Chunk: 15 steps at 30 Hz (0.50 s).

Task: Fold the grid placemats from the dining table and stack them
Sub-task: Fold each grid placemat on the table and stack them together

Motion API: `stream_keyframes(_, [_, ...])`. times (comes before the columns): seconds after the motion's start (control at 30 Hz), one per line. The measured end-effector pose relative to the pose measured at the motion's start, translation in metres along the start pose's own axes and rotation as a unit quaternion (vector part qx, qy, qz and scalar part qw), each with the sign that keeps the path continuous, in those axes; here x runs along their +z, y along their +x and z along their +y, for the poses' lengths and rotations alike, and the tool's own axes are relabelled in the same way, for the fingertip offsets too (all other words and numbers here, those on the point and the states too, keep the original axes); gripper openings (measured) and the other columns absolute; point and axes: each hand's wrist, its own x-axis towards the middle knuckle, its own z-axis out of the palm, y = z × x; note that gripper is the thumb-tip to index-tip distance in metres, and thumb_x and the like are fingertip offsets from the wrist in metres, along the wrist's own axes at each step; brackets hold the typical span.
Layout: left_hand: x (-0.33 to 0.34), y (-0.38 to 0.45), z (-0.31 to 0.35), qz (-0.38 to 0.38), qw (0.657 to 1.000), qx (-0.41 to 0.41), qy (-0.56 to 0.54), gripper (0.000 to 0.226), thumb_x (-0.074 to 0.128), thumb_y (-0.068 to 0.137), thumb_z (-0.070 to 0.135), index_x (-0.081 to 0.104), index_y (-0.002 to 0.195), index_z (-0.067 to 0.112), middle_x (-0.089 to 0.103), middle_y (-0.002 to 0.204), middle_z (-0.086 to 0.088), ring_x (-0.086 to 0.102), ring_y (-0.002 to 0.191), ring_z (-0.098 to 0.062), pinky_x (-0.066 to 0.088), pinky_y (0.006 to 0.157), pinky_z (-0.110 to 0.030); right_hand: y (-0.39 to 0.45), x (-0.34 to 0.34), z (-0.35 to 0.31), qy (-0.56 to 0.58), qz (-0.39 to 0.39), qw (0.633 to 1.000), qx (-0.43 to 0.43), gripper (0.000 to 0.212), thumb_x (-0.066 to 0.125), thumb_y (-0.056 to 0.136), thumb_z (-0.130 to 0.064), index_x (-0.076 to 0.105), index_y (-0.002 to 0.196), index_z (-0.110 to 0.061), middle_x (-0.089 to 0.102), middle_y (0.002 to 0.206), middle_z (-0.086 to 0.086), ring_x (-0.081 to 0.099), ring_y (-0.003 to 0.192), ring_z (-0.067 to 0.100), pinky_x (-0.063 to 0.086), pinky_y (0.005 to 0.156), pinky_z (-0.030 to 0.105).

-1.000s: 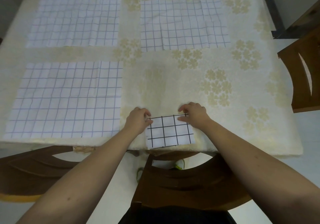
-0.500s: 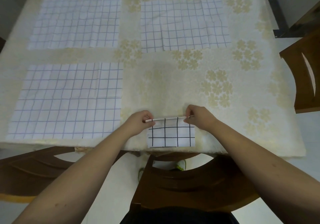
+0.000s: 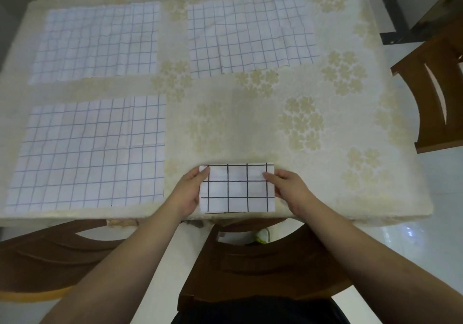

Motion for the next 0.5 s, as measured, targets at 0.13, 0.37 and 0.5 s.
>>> stream_keyframes(0.13, [0.016, -0.017, -0.01, -0.054, 0.998, -0.03, -0.002, 0.037, 0.045, 0.101, 0.04, 0.06, 0.126, 0.017, 0.071, 0.119, -0.007, 0.066, 0.111, -0.023, 0.05, 0.097, -0.045, 0.005, -0.007, 0.014, 0.019, 0.063, 0.998, -0.011, 0.07, 0.076, 0.061, -0.065, 0.067, 0.097, -0.006, 0.061, 0.106, 0.033, 0.062, 0.098, 0.048, 0.048, 0.093, 0.063])
stream_keyframes(0.37, [0.022, -0.036, -0.019, -0.01, 0.998, 0.018, 0.064, 0.033, 0.07, 0.086, 0.032, 0.069, 0.117, 0.025, 0.07, 0.12, -0.003, 0.062, 0.117, -0.028, 0.04, 0.106, -0.058, -0.026, -0.019, -0.001, 0.026, 0.003, 0.999, -0.03, 0.08, 0.075, 0.058, -0.072, 0.065, 0.122, -0.025, 0.071, 0.116, -0.001, 0.064, 0.112, 0.023, 0.049, 0.099, 0.052])
stream_keyframes(0.5, [0.024, -0.055, -0.009, 0.022, 0.999, 0.035, 0.031, 0.026, 0.065, 0.093, 0.02, 0.067, 0.118, 0.019, 0.072, 0.117, -0.004, 0.064, 0.114, -0.027, 0.043, 0.105, -0.055, -0.06, -0.013, -0.013, -0.067, -0.026, 0.993, -0.095, 0.023, 0.058, 0.095, -0.033, 0.069, 0.111, -0.021, 0.075, 0.1, -0.004, 0.071, 0.094, 0.013, 0.056, 0.089, 0.034])
